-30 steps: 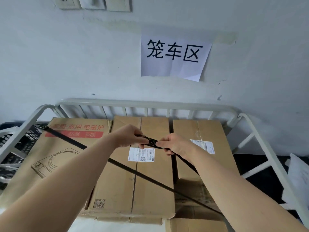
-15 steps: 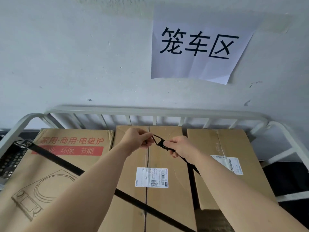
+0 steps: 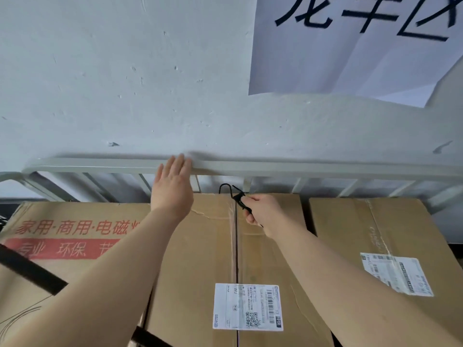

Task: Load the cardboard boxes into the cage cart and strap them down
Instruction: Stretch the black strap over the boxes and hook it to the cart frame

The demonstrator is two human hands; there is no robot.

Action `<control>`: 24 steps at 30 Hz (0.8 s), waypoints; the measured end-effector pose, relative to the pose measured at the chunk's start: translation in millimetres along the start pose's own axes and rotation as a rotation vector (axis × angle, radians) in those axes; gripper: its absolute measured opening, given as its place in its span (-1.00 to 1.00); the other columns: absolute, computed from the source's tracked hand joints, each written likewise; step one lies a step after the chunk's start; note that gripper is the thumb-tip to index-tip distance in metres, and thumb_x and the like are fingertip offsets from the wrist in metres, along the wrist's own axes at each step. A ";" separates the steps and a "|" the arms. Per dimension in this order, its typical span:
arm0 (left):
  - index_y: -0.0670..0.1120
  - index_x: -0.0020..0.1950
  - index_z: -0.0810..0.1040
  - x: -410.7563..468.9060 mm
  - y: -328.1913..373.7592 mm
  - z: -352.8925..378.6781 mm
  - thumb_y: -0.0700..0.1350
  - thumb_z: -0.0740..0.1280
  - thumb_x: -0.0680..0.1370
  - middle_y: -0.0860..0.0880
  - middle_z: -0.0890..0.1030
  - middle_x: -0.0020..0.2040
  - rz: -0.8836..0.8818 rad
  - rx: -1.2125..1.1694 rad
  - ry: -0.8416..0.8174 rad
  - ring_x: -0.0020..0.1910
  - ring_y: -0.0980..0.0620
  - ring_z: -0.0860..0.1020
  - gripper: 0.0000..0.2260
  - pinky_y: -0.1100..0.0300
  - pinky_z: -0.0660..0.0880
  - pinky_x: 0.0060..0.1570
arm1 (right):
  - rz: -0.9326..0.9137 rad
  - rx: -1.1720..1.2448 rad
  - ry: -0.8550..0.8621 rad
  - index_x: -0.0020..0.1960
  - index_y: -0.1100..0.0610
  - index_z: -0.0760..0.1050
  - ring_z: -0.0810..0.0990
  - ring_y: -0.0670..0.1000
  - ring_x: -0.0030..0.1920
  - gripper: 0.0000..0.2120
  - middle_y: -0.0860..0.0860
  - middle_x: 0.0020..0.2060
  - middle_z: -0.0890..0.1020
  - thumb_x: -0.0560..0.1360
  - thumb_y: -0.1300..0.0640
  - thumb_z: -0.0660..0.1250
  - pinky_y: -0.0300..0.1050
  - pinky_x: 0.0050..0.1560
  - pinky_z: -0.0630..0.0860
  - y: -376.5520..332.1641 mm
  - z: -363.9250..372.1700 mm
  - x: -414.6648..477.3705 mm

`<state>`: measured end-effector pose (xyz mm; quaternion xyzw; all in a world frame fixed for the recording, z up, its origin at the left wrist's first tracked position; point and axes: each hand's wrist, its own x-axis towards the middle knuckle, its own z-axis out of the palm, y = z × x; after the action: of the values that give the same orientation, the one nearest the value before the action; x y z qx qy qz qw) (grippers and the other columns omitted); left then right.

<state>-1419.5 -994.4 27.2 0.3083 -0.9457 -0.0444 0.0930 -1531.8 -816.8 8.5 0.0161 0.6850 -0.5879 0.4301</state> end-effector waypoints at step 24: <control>-0.06 0.56 -0.03 -6.9 -23.3 -14.6 -0.25 0.08 0.59 -0.04 -0.02 0.58 -0.004 0.046 -0.117 0.55 -0.03 -0.08 -0.43 0.04 -0.13 0.49 | -0.143 -0.656 -0.101 -0.09 0.20 0.53 0.42 0.04 -0.42 -0.84 0.11 -0.36 0.53 0.57 0.19 0.20 -0.17 -0.36 0.37 -11.8 42.8 10.9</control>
<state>-1397.7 -1009.6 37.2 0.3092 -0.9496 -0.0410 0.0303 -1520.5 -860.7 13.8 -0.2004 0.8150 -0.3649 0.4032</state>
